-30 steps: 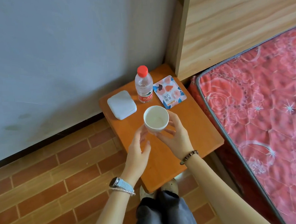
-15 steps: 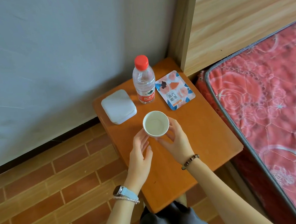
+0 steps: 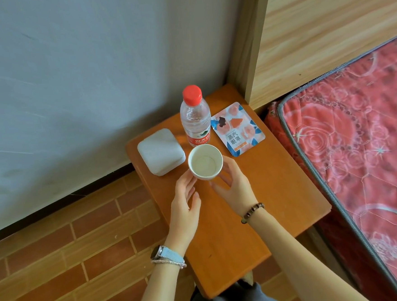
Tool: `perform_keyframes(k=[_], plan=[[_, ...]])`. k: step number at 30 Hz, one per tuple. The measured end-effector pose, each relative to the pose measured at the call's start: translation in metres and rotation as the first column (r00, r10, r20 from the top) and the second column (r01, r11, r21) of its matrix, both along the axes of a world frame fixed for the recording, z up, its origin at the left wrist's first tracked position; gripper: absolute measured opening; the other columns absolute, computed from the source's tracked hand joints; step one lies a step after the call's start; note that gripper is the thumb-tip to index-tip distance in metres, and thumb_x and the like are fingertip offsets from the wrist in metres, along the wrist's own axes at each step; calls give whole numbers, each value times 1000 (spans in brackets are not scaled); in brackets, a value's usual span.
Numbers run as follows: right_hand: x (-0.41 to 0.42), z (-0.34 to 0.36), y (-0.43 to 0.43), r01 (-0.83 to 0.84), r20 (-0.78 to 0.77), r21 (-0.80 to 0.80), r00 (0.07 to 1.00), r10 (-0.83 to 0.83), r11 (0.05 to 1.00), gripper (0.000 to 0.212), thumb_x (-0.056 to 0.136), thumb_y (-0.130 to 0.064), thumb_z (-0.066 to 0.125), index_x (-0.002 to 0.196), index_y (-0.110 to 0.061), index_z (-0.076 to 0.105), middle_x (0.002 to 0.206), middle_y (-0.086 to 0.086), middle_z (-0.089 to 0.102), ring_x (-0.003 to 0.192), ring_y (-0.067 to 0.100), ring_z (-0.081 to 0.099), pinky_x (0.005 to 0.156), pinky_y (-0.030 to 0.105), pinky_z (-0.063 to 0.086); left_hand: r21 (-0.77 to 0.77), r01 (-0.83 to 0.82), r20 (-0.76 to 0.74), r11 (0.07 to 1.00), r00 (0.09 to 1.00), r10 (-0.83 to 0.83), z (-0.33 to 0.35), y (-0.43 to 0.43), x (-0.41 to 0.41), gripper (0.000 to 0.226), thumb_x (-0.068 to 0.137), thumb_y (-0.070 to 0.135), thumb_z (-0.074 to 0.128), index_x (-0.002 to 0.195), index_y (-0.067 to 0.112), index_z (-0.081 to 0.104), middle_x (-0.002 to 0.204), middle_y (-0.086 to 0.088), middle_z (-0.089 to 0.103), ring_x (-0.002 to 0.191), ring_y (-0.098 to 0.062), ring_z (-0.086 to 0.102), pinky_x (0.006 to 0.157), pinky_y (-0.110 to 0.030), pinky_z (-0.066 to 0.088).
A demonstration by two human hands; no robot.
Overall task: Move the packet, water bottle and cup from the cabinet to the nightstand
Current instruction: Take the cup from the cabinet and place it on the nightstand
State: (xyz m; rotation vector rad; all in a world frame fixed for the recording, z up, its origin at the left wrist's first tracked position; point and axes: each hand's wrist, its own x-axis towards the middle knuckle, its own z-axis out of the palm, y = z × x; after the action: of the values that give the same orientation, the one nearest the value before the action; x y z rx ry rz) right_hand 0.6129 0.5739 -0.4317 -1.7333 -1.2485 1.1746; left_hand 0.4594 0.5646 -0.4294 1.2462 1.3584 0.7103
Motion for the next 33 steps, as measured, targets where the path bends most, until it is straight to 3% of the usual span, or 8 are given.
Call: perform_keyframes(k=[3,7,10,13,18,24,33], plan=[[8,7,-5,6,85,-9,996,-5,1000,59,85,-6,70,137,-17,44,137,-2,52,126,9,49,100,20,44,-1,1,-77,1000,997,-2,5,-3,-9,50,94,9,52,135,36,38,137,18,47,128,-1,45,103,-18,39],[23,43,-21,26,299,17,954,-30,1000,38,91,-13,62,127,-19,52,123,0,58,112,10,56,94,27,51,56,60,-302,997,953,-40,40,-15,-25,38,96,14,50,131,29,47,132,13,52,121,0,47,86,0,36],[32,87,-39,-67,498,75,867,21,995,25,94,-14,57,118,-19,59,114,1,60,103,13,57,85,25,50,125,144,-480,982,875,-67,84,-29,-35,32,96,16,49,127,23,52,123,10,56,112,0,49,82,0,34],[34,139,-53,-168,613,88,786,79,982,20,92,-14,58,111,-19,63,109,1,62,94,17,59,78,33,54,197,208,-595,958,802,-52,137,-44,-44,30,94,12,51,123,19,55,111,7,60,104,-5,53,84,-7,39],[36,228,-79,-257,689,17,703,175,966,17,92,-19,56,107,-20,63,109,0,63,91,19,57,79,33,51,245,230,-700,942,714,7,224,-68,-46,28,92,13,54,119,18,57,103,4,61,94,-10,56,79,-23,53],[46,293,-119,-234,726,-38,662,188,971,19,94,-23,51,111,-22,60,116,-2,61,103,19,56,88,32,49,253,335,-797,908,604,-1,288,-98,-43,26,89,15,59,114,17,60,101,1,64,92,-12,58,79,-20,49],[48,324,-166,-87,731,-15,679,71,996,18,90,-17,57,107,-19,63,109,2,62,100,23,59,86,37,50,256,468,-832,846,553,-54,320,-114,-51,26,84,16,68,110,16,65,100,-3,67,90,-15,62,78,-23,52]])
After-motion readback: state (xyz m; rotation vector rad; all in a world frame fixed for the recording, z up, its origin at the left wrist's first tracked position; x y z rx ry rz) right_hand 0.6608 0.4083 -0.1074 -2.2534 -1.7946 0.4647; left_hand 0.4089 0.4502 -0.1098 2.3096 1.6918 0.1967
